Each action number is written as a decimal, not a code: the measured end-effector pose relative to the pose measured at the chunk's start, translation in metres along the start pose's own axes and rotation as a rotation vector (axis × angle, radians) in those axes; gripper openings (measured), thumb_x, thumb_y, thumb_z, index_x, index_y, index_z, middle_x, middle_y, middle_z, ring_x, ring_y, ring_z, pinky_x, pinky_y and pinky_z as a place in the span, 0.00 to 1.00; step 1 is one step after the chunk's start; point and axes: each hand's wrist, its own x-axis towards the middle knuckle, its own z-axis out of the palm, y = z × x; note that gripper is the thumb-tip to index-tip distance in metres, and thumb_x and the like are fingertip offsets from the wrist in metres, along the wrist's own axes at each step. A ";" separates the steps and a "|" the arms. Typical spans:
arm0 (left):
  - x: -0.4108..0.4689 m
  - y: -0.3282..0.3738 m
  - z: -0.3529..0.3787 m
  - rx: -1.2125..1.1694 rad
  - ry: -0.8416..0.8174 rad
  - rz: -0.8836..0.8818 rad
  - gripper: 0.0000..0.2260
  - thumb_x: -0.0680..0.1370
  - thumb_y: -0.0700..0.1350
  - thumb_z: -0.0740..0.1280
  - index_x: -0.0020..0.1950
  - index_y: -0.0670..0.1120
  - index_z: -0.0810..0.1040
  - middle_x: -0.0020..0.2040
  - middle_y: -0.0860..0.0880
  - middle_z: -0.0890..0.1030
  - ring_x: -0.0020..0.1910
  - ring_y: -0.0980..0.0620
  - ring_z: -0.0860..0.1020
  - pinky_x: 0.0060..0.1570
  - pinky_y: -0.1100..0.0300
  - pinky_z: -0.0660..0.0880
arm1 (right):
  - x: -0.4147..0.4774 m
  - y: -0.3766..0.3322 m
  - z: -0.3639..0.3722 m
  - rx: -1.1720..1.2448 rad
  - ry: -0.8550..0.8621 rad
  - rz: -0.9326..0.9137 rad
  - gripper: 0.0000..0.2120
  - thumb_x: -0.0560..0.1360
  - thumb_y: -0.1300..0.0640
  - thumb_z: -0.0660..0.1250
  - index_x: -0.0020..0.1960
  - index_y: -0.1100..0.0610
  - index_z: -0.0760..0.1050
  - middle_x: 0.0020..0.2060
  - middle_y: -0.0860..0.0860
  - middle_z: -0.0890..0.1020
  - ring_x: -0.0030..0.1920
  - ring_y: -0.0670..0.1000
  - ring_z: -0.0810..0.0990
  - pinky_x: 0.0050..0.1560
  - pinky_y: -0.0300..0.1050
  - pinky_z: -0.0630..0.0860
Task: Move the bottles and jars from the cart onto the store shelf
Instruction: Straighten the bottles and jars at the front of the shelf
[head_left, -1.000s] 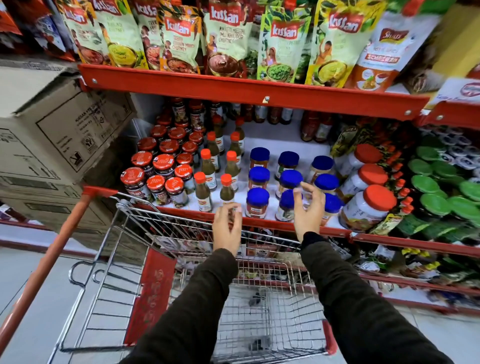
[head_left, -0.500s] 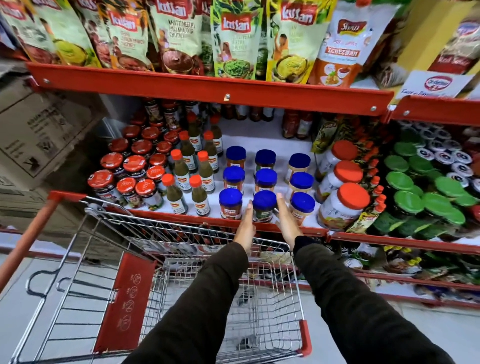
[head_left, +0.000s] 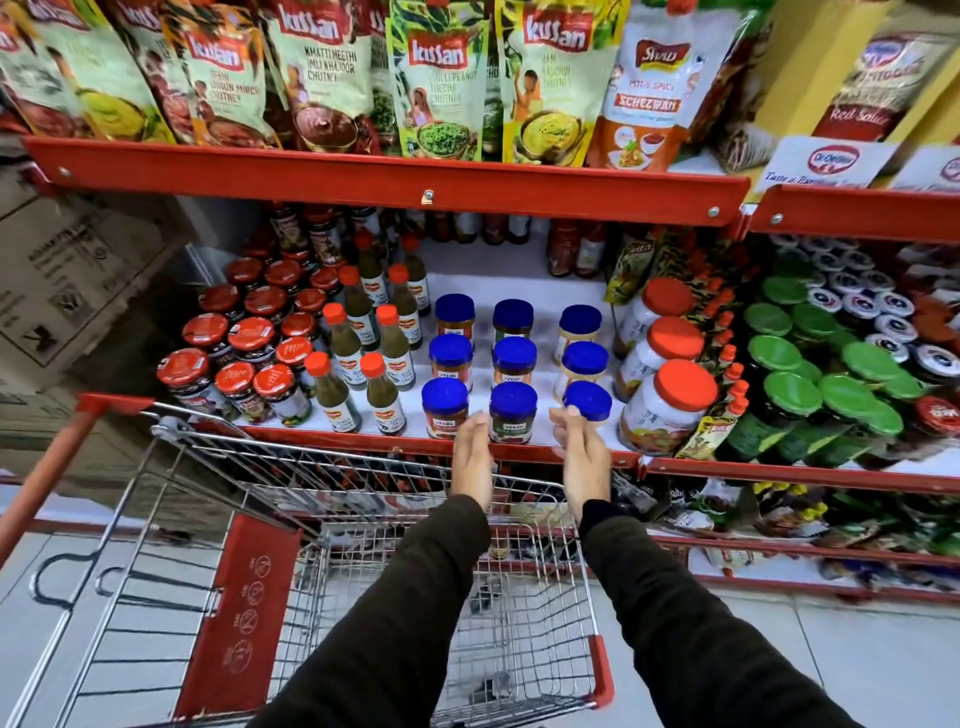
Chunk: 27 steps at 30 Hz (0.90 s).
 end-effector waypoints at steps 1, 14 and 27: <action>-0.002 -0.003 0.002 0.000 0.041 0.005 0.10 0.83 0.53 0.56 0.62 0.51 0.72 0.68 0.46 0.74 0.68 0.46 0.73 0.68 0.49 0.70 | 0.002 0.008 -0.004 0.000 0.093 -0.012 0.22 0.82 0.44 0.55 0.59 0.58 0.79 0.60 0.53 0.83 0.61 0.51 0.81 0.65 0.55 0.76; 0.024 -0.007 0.089 0.001 -0.259 -0.095 0.26 0.83 0.61 0.50 0.77 0.51 0.65 0.76 0.49 0.68 0.69 0.58 0.72 0.66 0.62 0.66 | 0.029 0.027 -0.046 0.067 -0.016 0.082 0.27 0.82 0.40 0.50 0.77 0.50 0.61 0.77 0.51 0.64 0.76 0.50 0.64 0.79 0.56 0.57; 0.014 -0.019 0.096 0.007 -0.253 -0.107 0.20 0.83 0.61 0.48 0.71 0.58 0.67 0.62 0.56 0.72 0.52 0.69 0.73 0.62 0.63 0.62 | 0.046 0.024 -0.063 0.068 -0.192 0.064 0.27 0.80 0.35 0.49 0.76 0.42 0.62 0.76 0.45 0.66 0.73 0.43 0.65 0.78 0.52 0.57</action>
